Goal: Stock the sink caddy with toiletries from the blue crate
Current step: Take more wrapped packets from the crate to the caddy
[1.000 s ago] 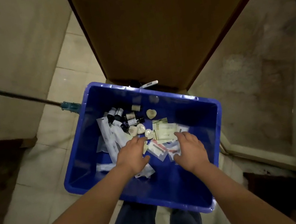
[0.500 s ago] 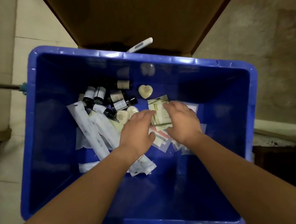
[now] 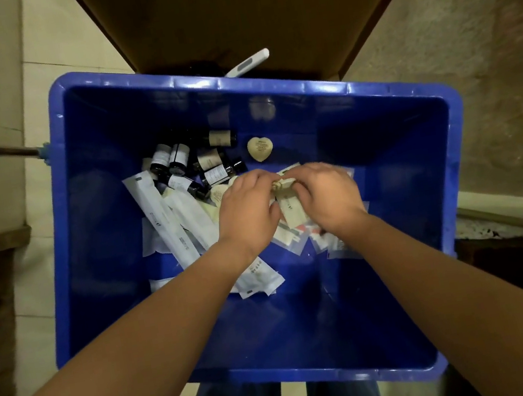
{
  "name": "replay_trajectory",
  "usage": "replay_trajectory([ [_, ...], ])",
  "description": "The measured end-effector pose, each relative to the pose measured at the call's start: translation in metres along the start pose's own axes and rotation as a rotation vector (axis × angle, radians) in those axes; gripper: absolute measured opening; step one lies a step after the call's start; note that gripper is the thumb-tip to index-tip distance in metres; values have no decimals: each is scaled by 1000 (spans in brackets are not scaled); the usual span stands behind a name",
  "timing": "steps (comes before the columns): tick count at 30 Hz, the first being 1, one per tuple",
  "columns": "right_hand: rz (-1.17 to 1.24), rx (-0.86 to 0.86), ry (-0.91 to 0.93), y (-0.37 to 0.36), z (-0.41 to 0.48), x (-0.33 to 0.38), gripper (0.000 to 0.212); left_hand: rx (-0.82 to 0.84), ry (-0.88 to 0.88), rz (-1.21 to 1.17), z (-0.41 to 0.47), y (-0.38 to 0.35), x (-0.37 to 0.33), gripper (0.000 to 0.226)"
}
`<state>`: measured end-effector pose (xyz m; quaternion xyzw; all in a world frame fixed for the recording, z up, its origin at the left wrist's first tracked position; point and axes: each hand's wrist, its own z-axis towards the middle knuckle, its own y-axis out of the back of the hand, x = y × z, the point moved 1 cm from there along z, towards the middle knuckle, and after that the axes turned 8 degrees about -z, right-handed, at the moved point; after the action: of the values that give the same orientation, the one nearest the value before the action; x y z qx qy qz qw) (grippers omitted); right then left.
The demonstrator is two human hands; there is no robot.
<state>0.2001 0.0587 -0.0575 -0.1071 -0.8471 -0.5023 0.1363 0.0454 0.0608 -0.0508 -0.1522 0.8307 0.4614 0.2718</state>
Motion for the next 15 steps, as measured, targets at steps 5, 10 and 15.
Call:
replay_trajectory([
  [5,160,169,-82,-1,0,13,30,-25,130,-36,-3,15,4,27],
  [10,259,59,-294,-3,-2,8,54,-46,294,-123,-9,17,19,16],
  [15,83,131,-358,-14,1,6,62,-108,435,-246,-12,13,30,27],
])
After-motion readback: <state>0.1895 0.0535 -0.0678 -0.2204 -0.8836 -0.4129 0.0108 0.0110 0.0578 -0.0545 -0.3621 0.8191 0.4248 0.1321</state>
